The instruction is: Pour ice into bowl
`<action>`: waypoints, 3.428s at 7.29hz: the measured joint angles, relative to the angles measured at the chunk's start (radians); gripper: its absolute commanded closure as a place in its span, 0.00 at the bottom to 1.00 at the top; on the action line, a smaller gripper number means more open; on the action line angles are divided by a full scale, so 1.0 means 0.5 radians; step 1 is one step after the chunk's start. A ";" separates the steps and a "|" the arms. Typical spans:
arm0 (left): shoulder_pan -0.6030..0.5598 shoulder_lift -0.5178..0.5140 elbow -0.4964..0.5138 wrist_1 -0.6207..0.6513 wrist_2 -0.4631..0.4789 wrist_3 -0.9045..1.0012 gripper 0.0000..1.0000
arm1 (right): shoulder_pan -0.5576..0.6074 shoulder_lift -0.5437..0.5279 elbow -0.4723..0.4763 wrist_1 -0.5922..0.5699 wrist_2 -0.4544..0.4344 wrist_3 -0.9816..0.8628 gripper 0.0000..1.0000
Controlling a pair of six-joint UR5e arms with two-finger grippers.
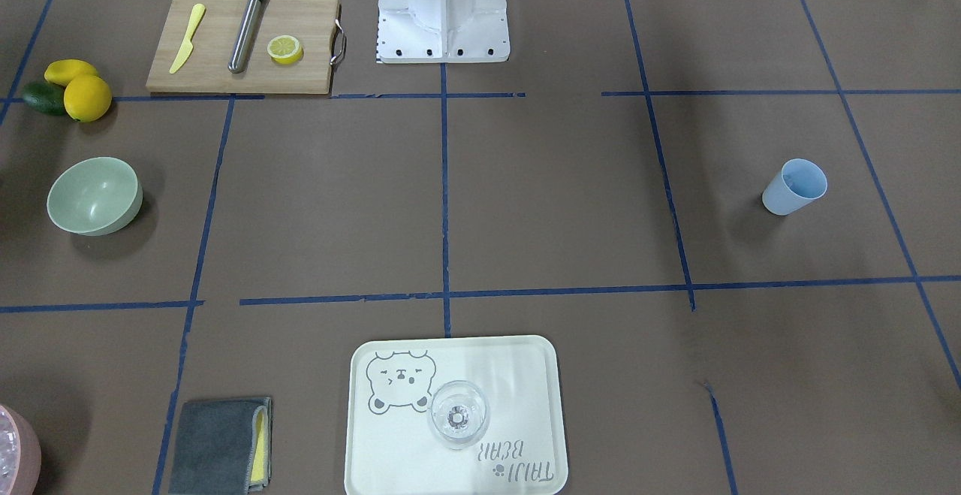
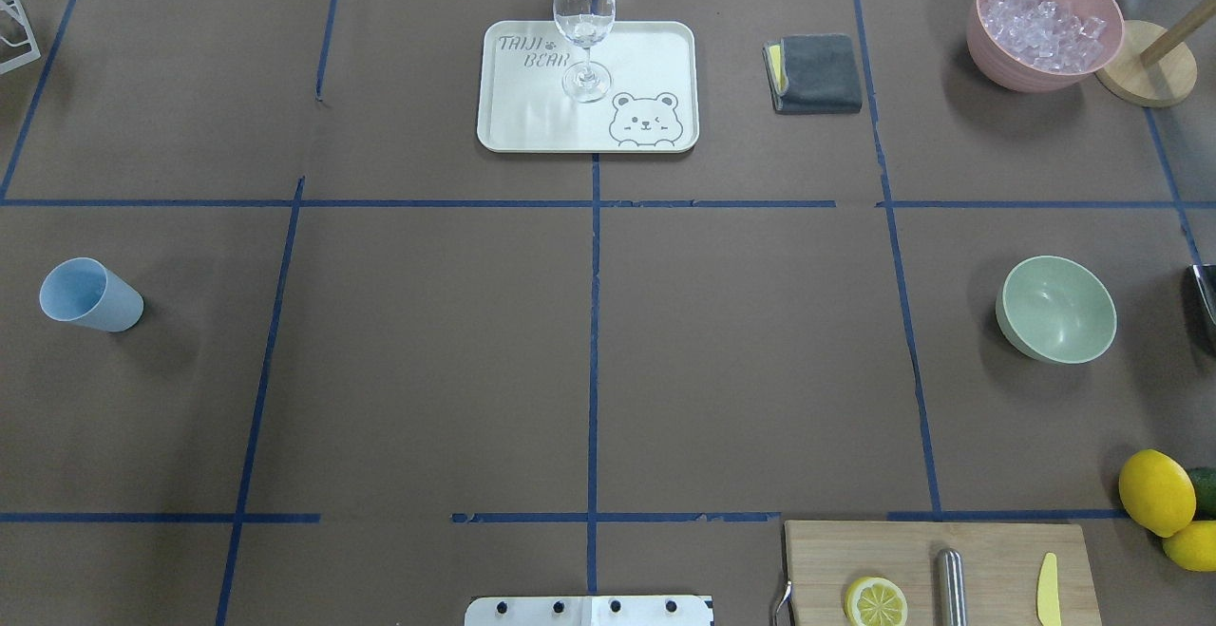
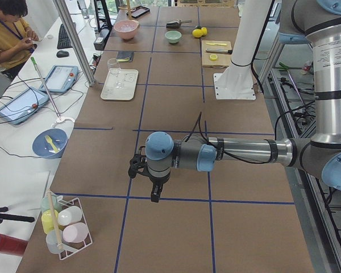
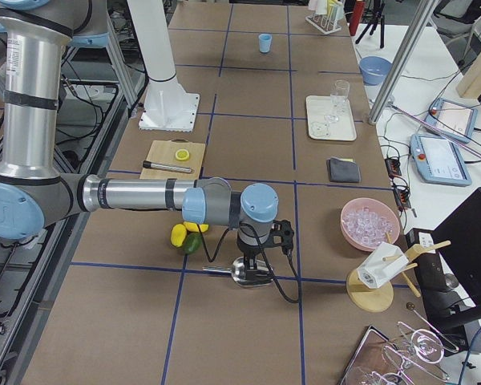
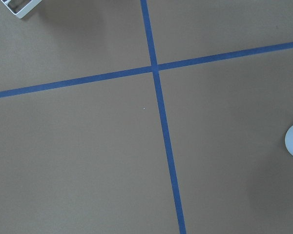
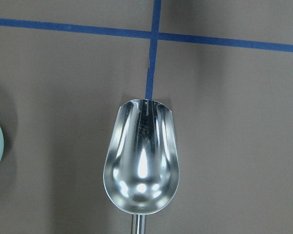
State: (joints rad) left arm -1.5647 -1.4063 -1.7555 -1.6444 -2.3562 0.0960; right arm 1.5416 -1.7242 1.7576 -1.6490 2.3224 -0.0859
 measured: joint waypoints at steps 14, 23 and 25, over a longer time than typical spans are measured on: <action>0.000 0.001 -0.008 -0.030 -0.025 0.001 0.00 | -0.462 0.022 0.148 1.139 0.115 0.556 0.00; 0.000 0.007 0.014 -0.037 -0.025 0.004 0.00 | -1.086 0.039 -0.122 1.285 -0.364 0.888 0.34; 0.000 0.009 0.012 -0.037 -0.025 0.004 0.00 | -1.125 0.046 -0.133 1.296 -0.434 0.879 1.00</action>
State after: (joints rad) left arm -1.5646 -1.4017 -1.7493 -1.6629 -2.3685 0.0982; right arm 0.9792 -1.7012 1.6908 -1.0009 2.1055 0.3538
